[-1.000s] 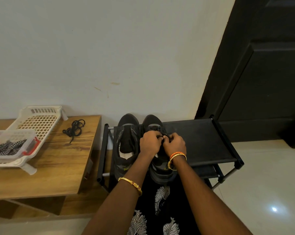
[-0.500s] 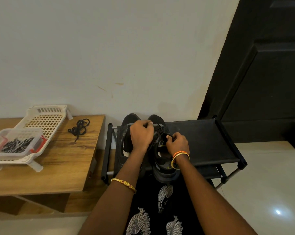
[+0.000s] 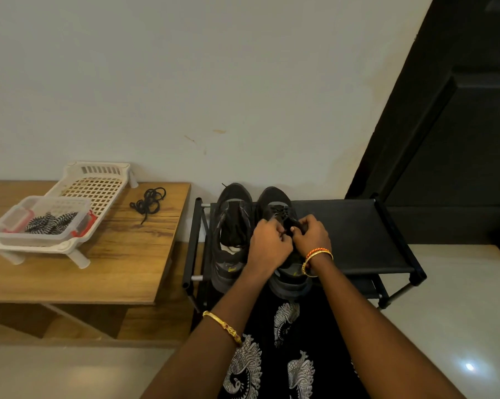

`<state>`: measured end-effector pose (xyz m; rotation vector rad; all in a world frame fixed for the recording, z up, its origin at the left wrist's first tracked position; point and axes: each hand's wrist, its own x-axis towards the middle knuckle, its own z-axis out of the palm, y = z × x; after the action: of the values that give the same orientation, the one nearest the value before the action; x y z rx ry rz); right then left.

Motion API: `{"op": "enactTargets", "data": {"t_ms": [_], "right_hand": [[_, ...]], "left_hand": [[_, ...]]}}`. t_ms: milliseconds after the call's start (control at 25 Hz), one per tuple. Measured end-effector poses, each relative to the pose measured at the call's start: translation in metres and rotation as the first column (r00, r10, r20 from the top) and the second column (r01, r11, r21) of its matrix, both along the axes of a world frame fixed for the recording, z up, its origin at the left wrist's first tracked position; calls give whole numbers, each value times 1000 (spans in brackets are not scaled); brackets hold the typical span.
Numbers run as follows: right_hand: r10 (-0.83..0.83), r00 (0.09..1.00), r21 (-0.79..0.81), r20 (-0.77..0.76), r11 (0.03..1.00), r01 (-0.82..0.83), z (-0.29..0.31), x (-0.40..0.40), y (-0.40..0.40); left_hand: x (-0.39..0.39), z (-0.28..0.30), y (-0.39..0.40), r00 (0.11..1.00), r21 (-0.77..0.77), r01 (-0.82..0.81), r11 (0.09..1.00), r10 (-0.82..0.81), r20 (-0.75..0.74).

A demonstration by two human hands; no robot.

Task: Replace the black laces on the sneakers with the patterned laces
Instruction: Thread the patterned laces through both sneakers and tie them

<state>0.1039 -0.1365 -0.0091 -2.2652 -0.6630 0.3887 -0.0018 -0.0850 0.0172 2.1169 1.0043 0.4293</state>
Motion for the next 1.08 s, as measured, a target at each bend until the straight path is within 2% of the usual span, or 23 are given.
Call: {"op": "enactTargets", "data": {"t_ms": [120, 200, 320, 480, 720, 960, 1080], "right_hand": [[111, 987, -10, 119, 994, -111, 3, -3, -1], [199, 956, -104, 214, 978, -180, 6, -3, 3], [296, 902, -249, 313, 943, -223, 11, -3, 8], [355, 852, -330, 386, 915, -232, 18, -4, 15], [356, 851, -303, 386, 920, -248, 17, -3, 22], [340, 862, -273, 376, 930, -247, 19, -5, 21], [250, 887, -125, 388, 968, -219, 17, 1, 21]], "left_hand": [[3, -10, -10, 994, 31, -100, 994, 102, -43], [4, -12, -9, 986, 14, -164, 986, 164, -38], [5, -13, -6, 985, 3, -162, 987, 162, -60], [5, -14, -6, 987, 5, -156, 988, 156, -49], [7, -17, -7, 985, 57, -153, 986, 157, -73], [10, -22, -3, 996, -109, -93, 990, 94, 4], [9, -22, -5, 994, -142, -108, 984, 112, 18]]}}
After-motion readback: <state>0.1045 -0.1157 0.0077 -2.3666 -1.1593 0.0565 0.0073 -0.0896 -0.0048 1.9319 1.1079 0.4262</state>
